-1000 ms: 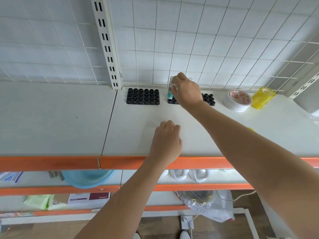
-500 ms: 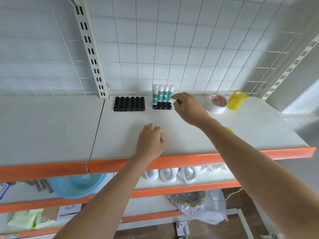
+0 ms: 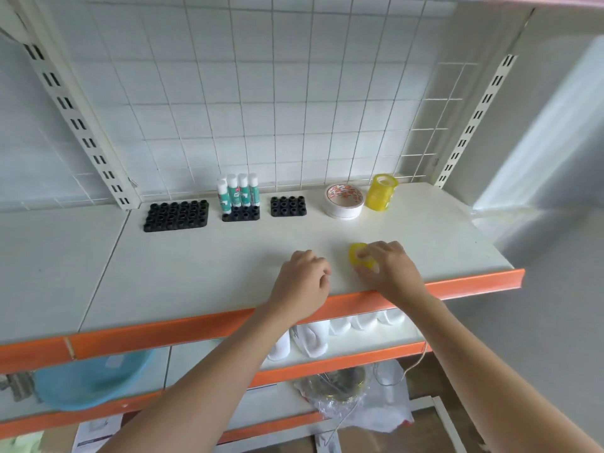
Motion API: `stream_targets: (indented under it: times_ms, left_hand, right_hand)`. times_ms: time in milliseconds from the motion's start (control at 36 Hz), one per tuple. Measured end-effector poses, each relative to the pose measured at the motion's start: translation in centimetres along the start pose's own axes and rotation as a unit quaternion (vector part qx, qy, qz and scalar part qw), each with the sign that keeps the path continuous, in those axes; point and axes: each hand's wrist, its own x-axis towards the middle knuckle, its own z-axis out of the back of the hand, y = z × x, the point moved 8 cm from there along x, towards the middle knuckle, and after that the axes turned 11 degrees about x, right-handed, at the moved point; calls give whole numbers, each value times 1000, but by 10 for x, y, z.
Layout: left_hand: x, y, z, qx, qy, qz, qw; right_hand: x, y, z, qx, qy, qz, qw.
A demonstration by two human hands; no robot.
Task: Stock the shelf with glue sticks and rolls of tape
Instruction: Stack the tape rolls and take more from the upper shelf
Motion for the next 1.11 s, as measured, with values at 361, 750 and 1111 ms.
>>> stream_targets:
  times_ms: [361,750,1111]
  left_hand:
    - [32,-46,-29,35,0,-8,999]
    - [70,-62,-47,53,-56,-11,997]
    - [68,-61,-50,61,-90,-30,994]
  right_hand:
    - [12,-69,27,32,10,-70,997]
    - [40,-89,62,100,-95,-12,990]
    - [126,-69,100,94,-151,41,983]
